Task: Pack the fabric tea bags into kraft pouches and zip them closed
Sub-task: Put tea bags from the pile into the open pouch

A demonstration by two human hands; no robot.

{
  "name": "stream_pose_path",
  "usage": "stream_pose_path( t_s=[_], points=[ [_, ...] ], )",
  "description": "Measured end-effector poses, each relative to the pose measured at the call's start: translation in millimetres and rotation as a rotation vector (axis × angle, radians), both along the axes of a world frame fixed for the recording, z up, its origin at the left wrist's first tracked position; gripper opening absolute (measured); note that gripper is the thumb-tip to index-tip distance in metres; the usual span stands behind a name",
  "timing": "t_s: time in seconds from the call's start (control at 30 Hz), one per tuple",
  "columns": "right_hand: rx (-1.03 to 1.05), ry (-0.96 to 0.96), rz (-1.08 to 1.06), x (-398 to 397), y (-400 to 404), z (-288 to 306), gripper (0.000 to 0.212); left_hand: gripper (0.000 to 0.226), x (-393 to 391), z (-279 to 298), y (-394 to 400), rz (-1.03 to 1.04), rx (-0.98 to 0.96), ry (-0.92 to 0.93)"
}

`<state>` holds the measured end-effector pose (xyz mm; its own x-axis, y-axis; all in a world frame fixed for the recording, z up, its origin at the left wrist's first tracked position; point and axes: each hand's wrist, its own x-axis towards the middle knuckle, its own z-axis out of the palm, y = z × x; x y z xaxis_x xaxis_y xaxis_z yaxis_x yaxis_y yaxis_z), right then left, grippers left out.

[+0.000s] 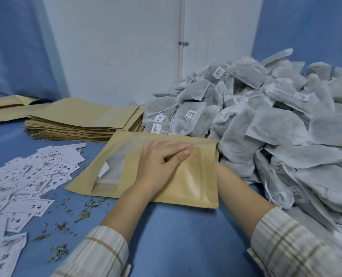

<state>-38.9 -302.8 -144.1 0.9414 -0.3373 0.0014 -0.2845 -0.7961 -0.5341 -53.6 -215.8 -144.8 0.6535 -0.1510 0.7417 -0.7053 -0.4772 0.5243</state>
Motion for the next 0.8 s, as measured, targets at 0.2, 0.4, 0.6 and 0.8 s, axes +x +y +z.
stream_pose_path(
  t_s=[0.2,0.4,0.6,0.8],
  points=[
    [0.639,0.141,0.549,-8.4,-57.0,39.1,0.021,0.014,7.8,-6.1,6.0,0.097,-0.018,0.001],
    [-0.612,0.082,0.452,-7.6,-71.4,73.8,0.018,0.014,10.1,-4.6,8.0,0.150,-0.060,-0.024],
    [-0.899,0.027,0.262,-11.5,-95.2,77.2,0.032,0.015,7.2,-3.1,9.2,0.192,-0.078,0.095],
    [-0.718,-0.146,0.266,4.7,-94.7,64.3,0.020,0.014,11.6,-3.1,13.2,0.171,-0.108,0.080]
  ],
)
